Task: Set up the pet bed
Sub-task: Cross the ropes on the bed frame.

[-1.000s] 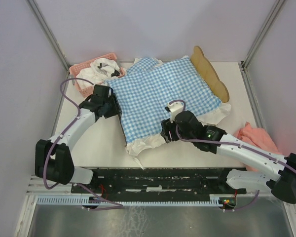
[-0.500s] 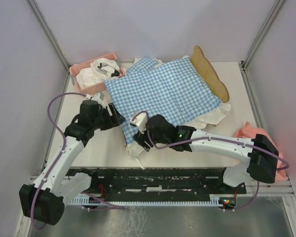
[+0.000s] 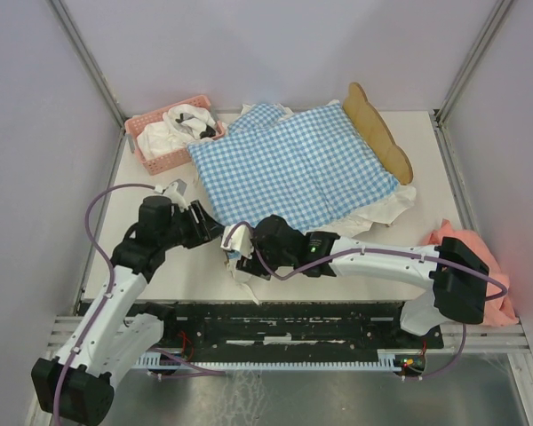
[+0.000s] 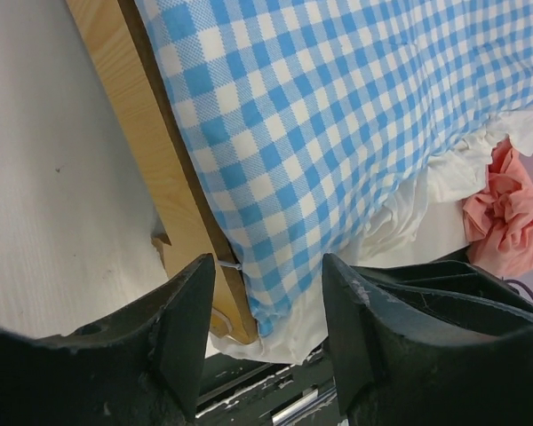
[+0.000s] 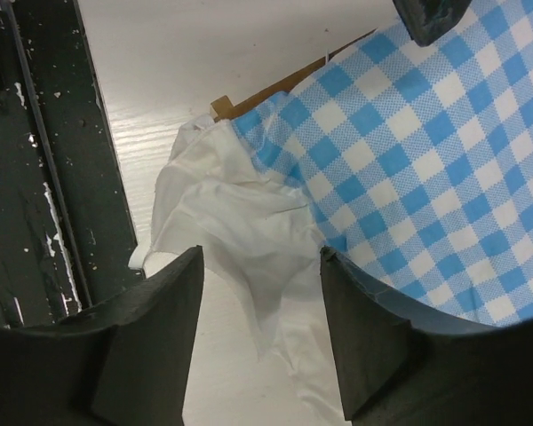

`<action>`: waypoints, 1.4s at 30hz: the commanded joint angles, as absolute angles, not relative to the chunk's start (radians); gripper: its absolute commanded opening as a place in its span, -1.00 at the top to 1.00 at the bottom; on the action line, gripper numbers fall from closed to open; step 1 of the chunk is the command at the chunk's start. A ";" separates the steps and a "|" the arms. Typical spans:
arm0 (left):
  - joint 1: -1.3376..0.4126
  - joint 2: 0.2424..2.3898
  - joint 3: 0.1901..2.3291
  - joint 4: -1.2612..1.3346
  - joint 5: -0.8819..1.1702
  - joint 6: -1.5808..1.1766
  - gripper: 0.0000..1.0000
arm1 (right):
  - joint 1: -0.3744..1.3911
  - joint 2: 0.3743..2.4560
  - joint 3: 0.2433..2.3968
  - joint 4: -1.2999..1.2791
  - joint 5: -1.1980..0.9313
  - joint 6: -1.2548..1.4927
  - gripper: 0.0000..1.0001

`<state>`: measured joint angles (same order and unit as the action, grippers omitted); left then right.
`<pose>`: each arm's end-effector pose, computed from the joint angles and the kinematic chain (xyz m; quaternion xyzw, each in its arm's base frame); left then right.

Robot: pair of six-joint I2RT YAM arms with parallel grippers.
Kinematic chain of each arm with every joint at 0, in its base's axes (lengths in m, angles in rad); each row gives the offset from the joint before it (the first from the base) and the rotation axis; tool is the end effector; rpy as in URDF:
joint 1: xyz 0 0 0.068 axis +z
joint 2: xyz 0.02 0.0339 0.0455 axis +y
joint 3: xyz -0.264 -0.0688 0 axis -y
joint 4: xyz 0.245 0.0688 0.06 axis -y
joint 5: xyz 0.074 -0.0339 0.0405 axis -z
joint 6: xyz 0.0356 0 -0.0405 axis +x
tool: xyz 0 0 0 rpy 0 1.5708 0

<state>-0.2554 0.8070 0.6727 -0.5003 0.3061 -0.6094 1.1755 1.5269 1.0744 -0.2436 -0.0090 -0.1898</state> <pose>0.1668 -0.0546 0.2668 -0.0876 0.8803 -0.3104 0.3479 0.1303 0.3131 0.2538 -0.5729 0.7017 0.2040 0.3712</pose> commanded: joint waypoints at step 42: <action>-0.635 0.927 0.712 -0.235 0.221 -0.386 0.11 | 0.828 1.604 1.272 -0.173 0.122 0.261 0.96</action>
